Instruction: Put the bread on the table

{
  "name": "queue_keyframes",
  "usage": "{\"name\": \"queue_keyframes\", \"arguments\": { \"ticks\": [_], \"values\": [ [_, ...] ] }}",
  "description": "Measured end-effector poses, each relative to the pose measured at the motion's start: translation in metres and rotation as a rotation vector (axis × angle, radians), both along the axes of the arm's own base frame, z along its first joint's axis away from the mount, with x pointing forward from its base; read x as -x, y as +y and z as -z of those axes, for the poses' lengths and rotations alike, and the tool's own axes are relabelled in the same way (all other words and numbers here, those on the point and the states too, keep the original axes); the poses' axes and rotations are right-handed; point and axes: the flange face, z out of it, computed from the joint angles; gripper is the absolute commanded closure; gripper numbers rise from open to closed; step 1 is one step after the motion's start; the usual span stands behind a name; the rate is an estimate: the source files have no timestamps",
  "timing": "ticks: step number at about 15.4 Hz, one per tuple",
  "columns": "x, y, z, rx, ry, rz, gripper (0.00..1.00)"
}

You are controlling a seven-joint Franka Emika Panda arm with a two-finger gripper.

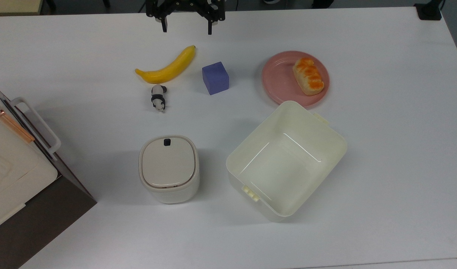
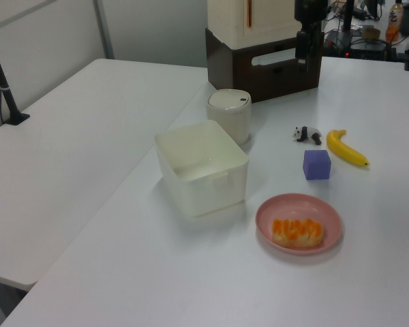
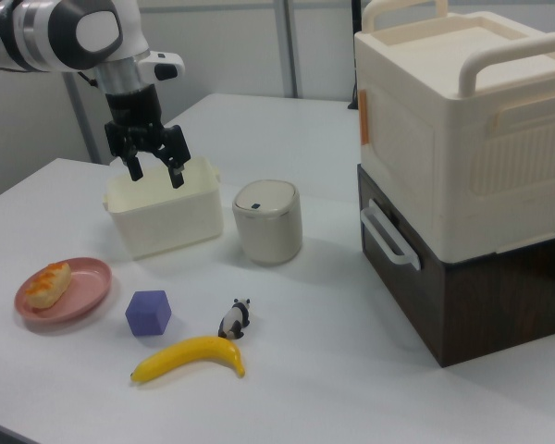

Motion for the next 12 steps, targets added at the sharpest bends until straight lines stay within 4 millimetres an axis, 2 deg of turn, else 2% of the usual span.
{"name": "queue_keyframes", "arguments": {
  "ticks": [5,12],
  "values": [
    [-0.0002,-0.0084,-0.0002,0.0,0.0,0.013,0.0],
    [-0.0002,-0.0093,-0.0004,0.0,-0.001,0.014,0.0]
  ]
}}
